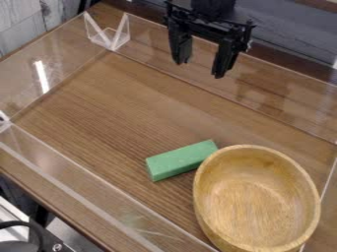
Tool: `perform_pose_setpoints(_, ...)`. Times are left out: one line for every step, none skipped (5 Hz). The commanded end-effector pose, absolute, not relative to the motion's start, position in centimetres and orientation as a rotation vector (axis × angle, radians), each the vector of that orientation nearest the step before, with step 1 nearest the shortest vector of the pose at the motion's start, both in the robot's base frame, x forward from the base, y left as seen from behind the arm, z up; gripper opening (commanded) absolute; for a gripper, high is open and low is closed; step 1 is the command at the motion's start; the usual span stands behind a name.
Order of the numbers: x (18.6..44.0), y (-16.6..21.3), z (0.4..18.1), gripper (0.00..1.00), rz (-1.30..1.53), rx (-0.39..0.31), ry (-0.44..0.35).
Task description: Put the green block in the brown bowl
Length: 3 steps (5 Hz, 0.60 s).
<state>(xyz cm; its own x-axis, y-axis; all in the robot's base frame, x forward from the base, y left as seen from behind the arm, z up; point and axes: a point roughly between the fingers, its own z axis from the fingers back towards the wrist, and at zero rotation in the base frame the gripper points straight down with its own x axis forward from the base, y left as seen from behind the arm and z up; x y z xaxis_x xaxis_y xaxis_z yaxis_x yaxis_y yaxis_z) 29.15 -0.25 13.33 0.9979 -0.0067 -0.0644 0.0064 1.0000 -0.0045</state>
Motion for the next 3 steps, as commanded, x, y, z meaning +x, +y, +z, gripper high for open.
perform_pose_setpoints(27.7, -0.2, 12.1, 1.0, -0.18, -0.006, 0.073)
perform_pose_setpoints(24.7, -0.5, 10.2, 1.0, -0.387, -0.005, 0.076)
perform_pose_setpoints(22.9, -0.3, 9.1, 1.0, -0.523, 0.006, 0.027)
